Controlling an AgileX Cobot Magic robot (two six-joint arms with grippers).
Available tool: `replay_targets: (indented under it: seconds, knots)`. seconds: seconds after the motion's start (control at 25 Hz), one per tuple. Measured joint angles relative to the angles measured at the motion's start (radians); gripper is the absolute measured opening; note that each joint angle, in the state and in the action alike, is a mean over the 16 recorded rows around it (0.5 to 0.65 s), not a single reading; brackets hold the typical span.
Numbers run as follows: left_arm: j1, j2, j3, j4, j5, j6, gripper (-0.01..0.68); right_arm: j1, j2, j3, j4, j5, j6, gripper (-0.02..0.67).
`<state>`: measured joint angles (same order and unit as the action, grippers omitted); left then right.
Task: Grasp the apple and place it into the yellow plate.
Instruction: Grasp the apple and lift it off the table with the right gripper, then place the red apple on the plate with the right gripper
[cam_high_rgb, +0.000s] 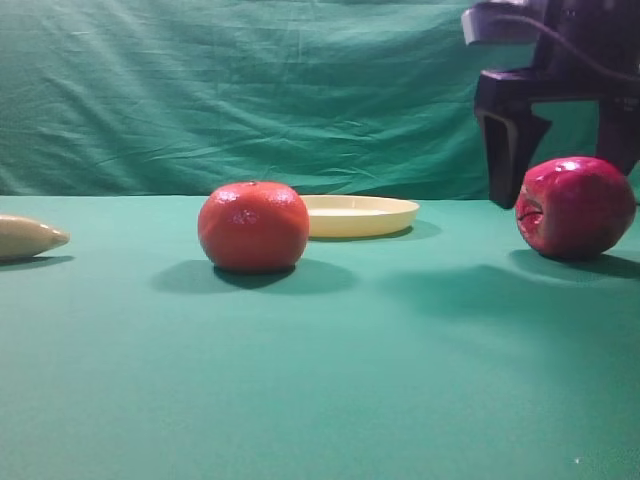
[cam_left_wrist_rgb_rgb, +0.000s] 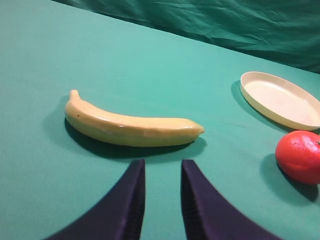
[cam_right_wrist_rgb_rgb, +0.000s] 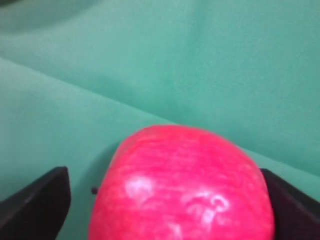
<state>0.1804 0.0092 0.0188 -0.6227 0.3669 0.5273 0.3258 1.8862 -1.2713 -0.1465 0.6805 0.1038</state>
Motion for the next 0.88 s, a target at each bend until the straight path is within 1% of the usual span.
replay_targets:
  seconds: [0.24,0.32,0.52,0.68,0.88]
  knots:
    - [0.0,0.0,0.0,0.0,0.0,0.0,0.157,0.012,0.014,-0.106,0.078,-0.068,-0.041,0.489]
    - [0.0,0.0,0.0,0.0,0.0,0.0,0.157,0.025,0.02,-0.143,0.11,-0.109,-0.071,0.483]
    - [0.0,0.0,0.0,0.0,0.0,0.0,0.157,0.074,0.052,-0.215,0.188,-0.247,-0.163,0.483]
    - [0.0,0.0,0.0,0.0,0.0,0.0,0.157,0.115,0.096,-0.239,0.23,-0.38,-0.243,0.483]
    - [0.0,0.0,0.0,0.0,0.0,0.0,0.157,0.156,0.16,-0.245,0.243,-0.502,-0.306,0.526]
